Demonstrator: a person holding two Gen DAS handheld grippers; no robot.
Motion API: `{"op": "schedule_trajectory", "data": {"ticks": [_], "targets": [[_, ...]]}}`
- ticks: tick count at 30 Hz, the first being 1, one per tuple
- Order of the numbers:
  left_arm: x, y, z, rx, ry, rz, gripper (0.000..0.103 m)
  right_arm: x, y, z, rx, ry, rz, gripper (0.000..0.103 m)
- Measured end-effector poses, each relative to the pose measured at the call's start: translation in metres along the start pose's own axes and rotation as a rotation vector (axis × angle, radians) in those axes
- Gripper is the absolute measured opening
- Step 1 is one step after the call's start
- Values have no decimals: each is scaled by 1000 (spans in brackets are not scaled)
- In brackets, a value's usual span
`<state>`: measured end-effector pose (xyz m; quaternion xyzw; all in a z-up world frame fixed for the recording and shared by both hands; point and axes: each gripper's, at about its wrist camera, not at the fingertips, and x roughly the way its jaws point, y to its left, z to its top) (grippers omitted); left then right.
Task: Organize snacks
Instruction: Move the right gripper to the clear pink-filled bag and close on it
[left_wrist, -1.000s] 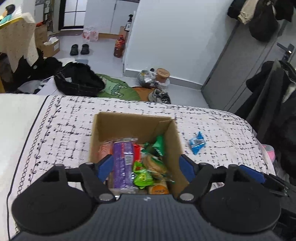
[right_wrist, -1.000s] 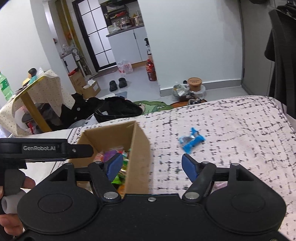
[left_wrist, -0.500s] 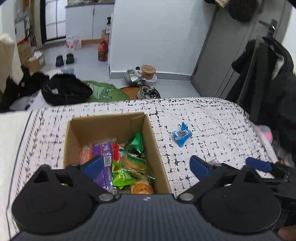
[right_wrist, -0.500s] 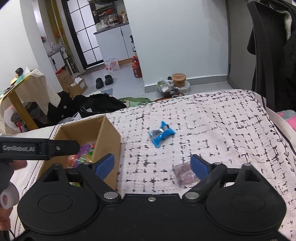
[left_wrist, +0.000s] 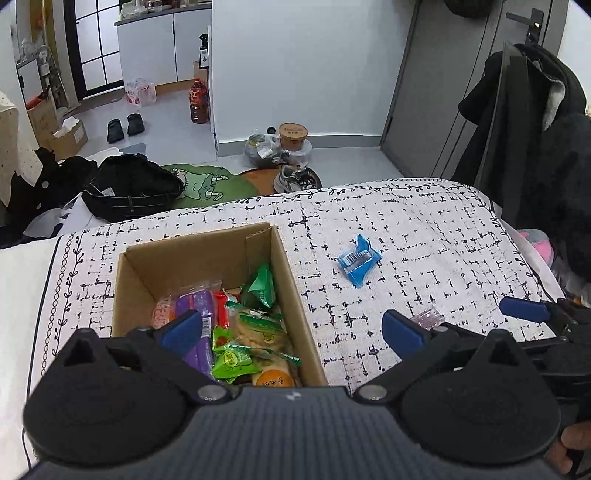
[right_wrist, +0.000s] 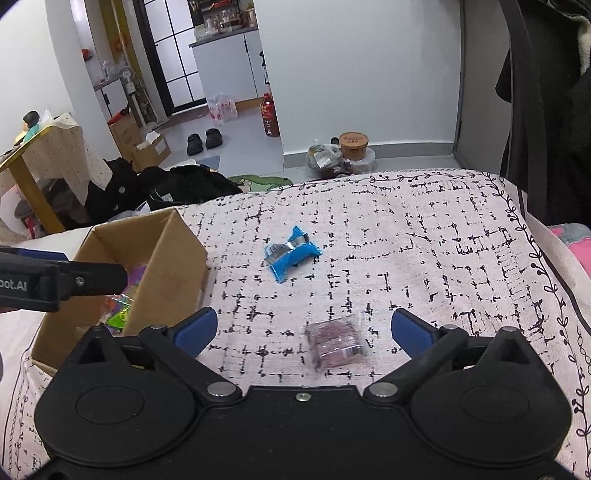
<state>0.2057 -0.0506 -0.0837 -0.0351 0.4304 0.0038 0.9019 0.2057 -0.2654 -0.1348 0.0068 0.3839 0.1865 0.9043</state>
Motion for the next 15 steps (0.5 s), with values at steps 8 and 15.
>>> {"op": "schedule_trajectory", "data": {"ticks": [8,15], "targets": [[13,-15,9,18,11,6,103,19,-25,-9,35,8,7,91],[27,-35,17,39,10,-4,103,40,-29,-15,30,45,43,86]]}}
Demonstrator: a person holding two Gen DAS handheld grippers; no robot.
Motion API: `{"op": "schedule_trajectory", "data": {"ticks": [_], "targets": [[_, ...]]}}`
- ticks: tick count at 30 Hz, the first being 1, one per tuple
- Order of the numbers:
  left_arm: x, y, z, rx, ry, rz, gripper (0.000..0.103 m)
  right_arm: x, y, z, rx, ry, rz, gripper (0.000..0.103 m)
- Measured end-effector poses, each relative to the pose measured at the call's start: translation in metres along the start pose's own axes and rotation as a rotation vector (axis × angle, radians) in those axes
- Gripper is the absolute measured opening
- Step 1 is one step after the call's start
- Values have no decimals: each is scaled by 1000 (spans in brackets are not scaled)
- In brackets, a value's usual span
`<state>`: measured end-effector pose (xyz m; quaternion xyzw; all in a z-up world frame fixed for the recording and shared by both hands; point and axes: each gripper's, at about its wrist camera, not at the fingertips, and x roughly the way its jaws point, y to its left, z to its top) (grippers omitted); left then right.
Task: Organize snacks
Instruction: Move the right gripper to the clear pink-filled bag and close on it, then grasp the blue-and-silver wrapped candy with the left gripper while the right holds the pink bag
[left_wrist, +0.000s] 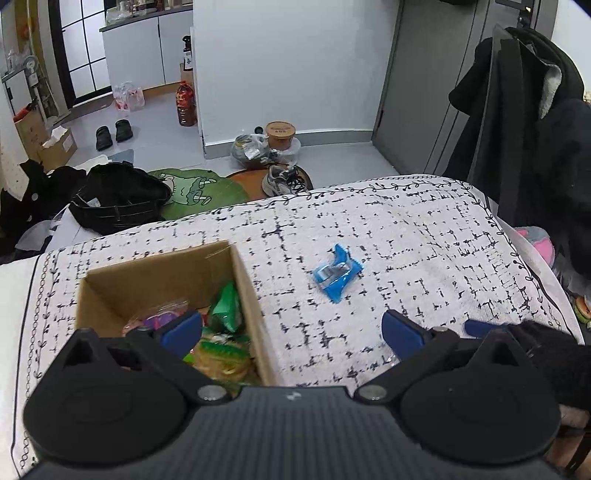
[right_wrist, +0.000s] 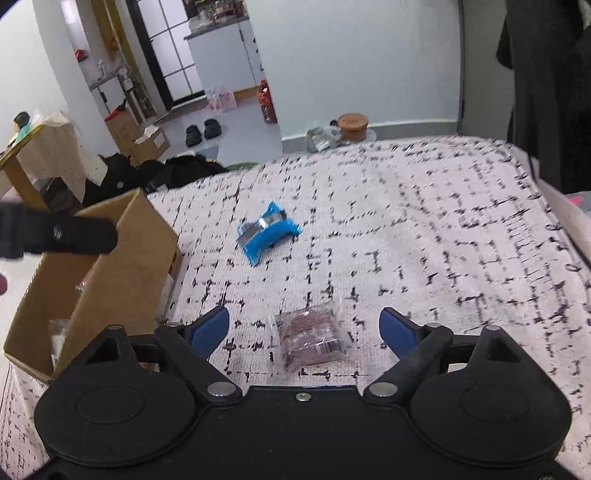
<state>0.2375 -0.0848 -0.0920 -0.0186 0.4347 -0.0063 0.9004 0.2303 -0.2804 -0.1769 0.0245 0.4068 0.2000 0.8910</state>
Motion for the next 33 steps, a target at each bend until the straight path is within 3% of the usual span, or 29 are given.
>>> {"op": "schedule_trajectory", "data": {"ticks": [4,7,9,23,33], "targets": [[9,-7,4,-2,5,3,103,16,-2,-4,-9,43,10,74],[17,-12,7,-9,16,-3,103,29,-7,-9,-26,89,-9,48],[22,-18,10,1,12,-2,102,28,-11,-9,-22,77,0,39],[54,-55,22,77,13,18,97,9,-55,7,130,3,22,37],[92,-70,23,108,66,58,88,-2,-83,14,217,-38,24,37]]}}
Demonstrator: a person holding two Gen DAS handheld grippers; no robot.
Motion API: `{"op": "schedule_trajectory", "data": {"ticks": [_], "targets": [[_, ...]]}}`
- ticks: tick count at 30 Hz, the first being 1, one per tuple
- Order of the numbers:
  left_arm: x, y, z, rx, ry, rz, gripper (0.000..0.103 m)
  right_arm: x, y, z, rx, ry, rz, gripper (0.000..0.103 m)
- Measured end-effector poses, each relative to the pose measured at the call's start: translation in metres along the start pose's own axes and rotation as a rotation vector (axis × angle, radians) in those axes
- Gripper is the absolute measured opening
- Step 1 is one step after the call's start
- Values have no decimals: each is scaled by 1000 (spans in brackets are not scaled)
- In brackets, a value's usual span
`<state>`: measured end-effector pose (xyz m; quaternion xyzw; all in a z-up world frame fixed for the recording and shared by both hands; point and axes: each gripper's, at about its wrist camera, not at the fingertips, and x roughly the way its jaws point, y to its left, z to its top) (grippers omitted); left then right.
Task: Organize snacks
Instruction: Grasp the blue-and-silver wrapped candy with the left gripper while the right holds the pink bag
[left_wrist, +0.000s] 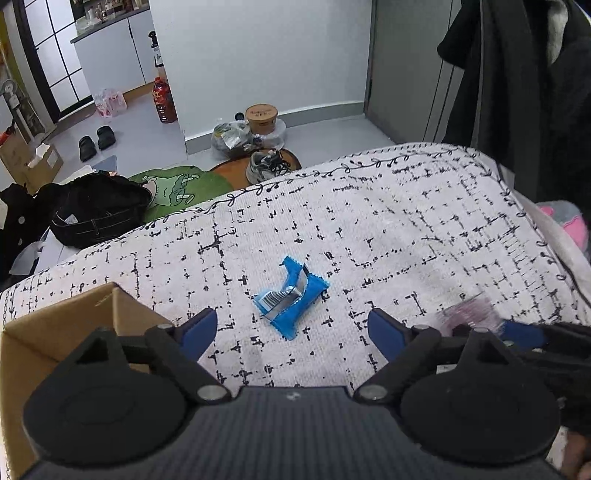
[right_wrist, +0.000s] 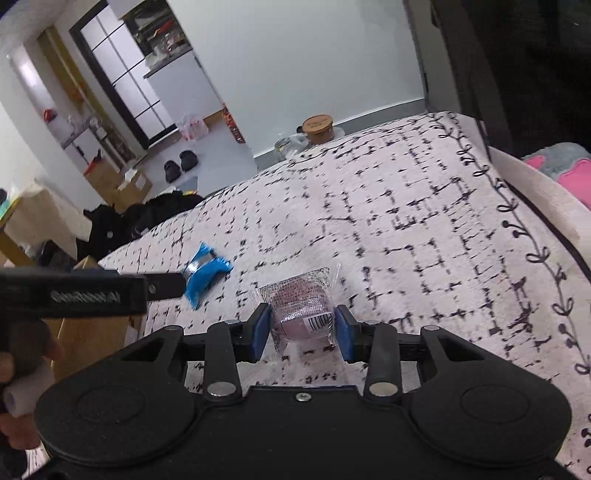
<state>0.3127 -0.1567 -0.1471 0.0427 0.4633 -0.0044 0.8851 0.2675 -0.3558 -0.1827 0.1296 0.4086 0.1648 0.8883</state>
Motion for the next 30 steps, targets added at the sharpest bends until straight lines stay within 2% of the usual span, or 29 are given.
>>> {"op": "schedule_trajectory", "data": {"ticks": [15,20,23,25,30], "targets": [[50,-12,12,37,14,73,77,0,-22,5,59,-8,-41,37],[63,-8,11,31,26,80,63,2,-22,5,53,-8,-48,37],[68,-8,10,27,28,71,48,4,-22,4,53,-6,-51,37],[66,-10,9,34,26,49,27,4,-21,4,49,-6,-53,37],[58,-11,5,31,41,26,23,4,-18,5,45,-9,-54,37]]}}
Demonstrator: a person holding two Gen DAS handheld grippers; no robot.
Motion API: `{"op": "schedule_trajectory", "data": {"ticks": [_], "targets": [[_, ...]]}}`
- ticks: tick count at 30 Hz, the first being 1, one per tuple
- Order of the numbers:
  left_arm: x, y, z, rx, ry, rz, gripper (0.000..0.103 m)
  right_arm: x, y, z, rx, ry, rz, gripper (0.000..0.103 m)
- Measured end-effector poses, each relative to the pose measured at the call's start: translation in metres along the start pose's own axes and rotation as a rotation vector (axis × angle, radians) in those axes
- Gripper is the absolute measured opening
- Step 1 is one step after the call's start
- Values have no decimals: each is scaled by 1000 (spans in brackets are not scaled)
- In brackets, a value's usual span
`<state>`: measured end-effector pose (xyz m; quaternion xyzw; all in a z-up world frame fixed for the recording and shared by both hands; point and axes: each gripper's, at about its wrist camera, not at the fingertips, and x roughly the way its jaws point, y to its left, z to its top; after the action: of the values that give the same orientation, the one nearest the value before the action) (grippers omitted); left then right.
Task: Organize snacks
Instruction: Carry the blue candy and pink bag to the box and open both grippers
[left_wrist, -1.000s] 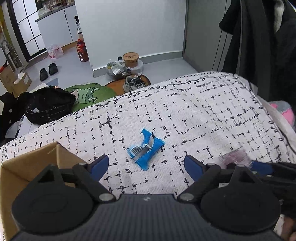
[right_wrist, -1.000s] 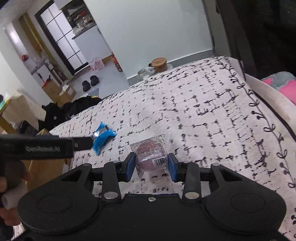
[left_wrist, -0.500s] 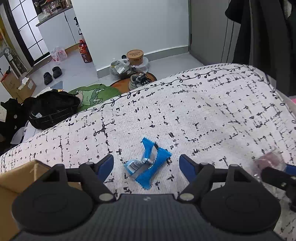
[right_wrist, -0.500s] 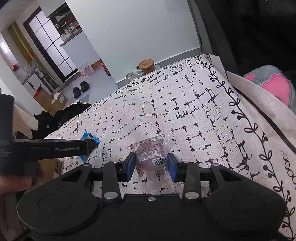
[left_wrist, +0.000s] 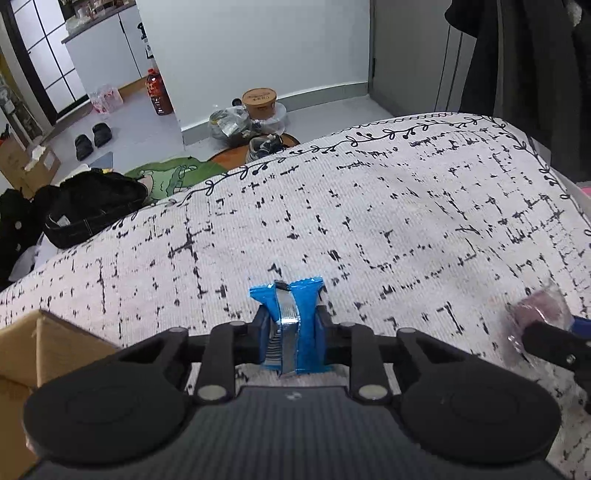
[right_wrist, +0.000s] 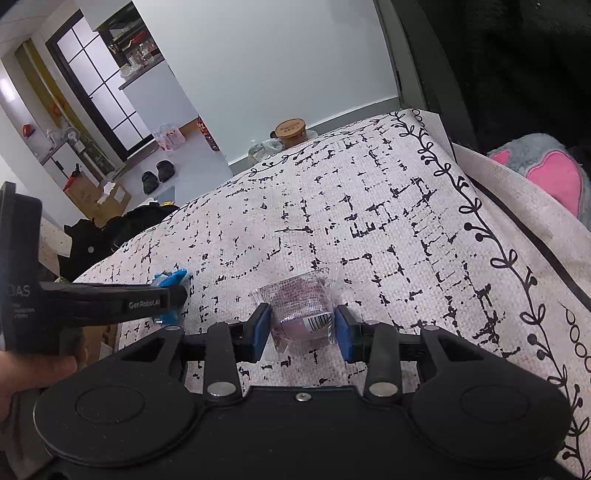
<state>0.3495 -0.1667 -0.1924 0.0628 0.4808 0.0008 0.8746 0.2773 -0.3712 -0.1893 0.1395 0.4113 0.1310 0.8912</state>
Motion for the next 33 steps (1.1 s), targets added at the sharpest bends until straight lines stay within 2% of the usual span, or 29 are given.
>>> {"op": "schedule_trajectory", "data": {"ticks": [6,15,33], "targets": [[-27,4,-5,-13,-18,-25,22,-2,10,-1,-22,-10,7,37],[-81,11,-9,-35,-112,-64,22,-13,29,-3,-52,-75,15,36],[-139,58,-31,-88,-196,-109,22,-42,69,-2,-81,-147,-6,36]]}}
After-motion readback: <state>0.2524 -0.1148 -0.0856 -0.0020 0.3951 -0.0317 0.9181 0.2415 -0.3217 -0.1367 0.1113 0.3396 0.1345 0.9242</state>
